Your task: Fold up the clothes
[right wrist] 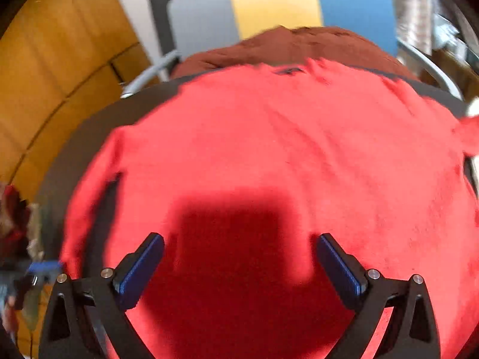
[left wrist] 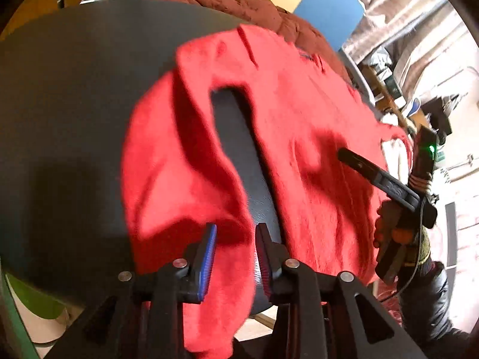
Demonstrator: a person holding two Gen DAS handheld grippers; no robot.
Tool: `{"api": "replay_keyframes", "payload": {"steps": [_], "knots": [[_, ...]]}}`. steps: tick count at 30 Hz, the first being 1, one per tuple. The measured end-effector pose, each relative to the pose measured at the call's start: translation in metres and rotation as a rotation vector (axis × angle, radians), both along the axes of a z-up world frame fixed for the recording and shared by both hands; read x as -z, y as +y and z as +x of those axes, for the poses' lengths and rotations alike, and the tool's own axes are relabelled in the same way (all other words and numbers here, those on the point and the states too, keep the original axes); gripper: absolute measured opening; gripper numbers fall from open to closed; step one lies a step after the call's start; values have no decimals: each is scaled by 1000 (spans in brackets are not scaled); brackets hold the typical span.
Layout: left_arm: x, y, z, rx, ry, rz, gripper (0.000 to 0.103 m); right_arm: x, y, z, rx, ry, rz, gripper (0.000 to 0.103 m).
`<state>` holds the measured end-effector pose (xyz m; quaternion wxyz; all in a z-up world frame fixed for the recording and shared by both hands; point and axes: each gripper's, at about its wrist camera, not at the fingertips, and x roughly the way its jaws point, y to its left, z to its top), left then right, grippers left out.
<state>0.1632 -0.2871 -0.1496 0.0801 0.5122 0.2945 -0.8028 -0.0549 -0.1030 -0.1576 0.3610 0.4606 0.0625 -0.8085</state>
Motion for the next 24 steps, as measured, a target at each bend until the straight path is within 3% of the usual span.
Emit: {"api": "replay_keyframes", "payload": {"steps": [4, 8, 9, 10, 12, 16, 19, 24], "knots": [[10, 24, -23, 20, -80, -195, 27, 6, 2, 13, -25, 88, -8, 103], [20, 43, -34, 82, -116, -363, 26, 10, 6, 8, -25, 85, -25, 103], [19, 41, -32, 84, -109, -373, 13, 10, 7, 7, -25, 82, -36, 103], [19, 31, -30, 67, -105, -352, 8, 10, 11, 7, -24, 78, -46, 103], [17, 10, -24, 26, -96, -311, 7, 8, 17, 6, -22, 65, -75, 103], [-13, -69, -3, -197, -41, -250, 7, 14, 11, 3, -17, 54, -99, 103], [-42, -129, 10, -389, -14, -268, 7, 14, 9, 5, -18, 63, -85, 103], [-55, -209, 1, -667, -113, -299, 12, 15, 4, 10, -22, 91, -38, 103]]}}
